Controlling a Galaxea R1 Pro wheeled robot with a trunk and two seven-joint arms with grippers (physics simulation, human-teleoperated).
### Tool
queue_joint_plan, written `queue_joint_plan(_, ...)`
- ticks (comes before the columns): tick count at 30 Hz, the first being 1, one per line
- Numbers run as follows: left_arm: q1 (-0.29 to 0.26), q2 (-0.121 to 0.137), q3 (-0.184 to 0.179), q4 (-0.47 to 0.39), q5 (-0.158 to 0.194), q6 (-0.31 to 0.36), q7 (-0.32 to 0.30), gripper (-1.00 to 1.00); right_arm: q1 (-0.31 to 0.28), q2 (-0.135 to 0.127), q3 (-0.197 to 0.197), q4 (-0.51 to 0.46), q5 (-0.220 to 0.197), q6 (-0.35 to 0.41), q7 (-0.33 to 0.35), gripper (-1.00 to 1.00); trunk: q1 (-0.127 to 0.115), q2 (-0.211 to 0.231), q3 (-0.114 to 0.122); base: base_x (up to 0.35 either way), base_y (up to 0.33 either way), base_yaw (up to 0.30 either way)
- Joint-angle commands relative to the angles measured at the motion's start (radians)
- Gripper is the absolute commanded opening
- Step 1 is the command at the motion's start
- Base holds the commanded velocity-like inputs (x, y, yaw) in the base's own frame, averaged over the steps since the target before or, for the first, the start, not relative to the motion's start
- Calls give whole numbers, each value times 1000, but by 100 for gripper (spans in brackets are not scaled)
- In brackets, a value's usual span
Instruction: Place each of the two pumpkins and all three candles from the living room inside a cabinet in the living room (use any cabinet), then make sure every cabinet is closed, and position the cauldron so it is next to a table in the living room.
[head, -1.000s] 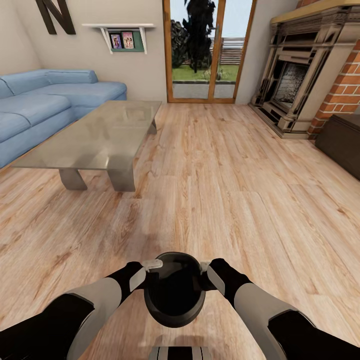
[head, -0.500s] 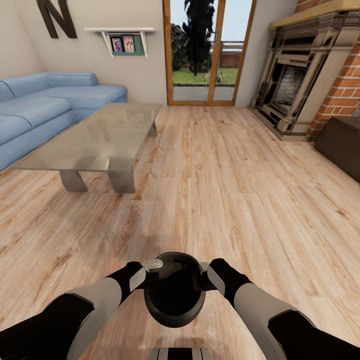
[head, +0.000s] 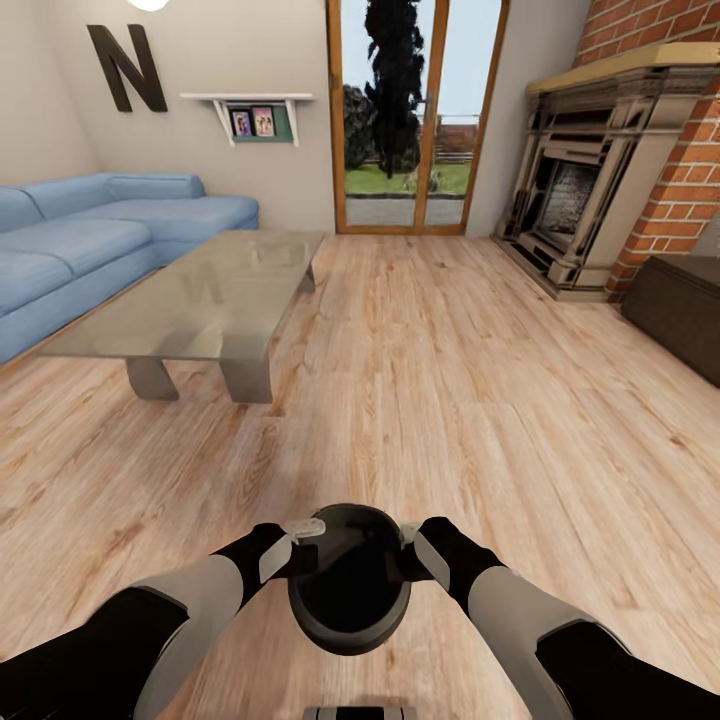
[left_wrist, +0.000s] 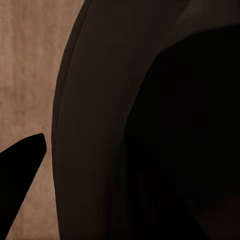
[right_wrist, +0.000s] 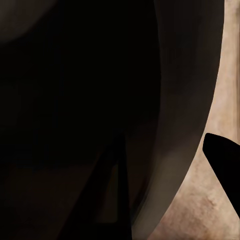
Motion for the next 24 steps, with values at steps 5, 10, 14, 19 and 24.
queue_joint_plan(5, 0, 4, -30, -1, -13, 6, 10, -100, -1, 0, 5, 0, 10, 4, -1, -100, -1, 0, 7, 0, 0, 0)
queue_joint_plan(10, 0, 4, -30, -1, -13, 6, 10, -100, -1, 0, 5, 0, 9, 4, -1, -100, -1, 0, 7, 0, 0, 0)
queue_joint_plan(14, 0, 4, -30, -1, -13, 6, 10, -100, -1, 0, 5, 0, 9, 4, -1, -100, -1, 0, 7, 0, 0, 0)
queue_joint_plan(19, 0, 4, -30, -1, -13, 6, 10, -100, -1, 0, 5, 0, 9, 4, -1, -100, -1, 0, 7, 0, 0, 0)
queue_joint_plan(24, 0, 4, -30, -1, -13, 6, 10, -100, -1, 0, 5, 0, 9, 5, -1, -100, -1, 0, 7, 0, 0, 0)
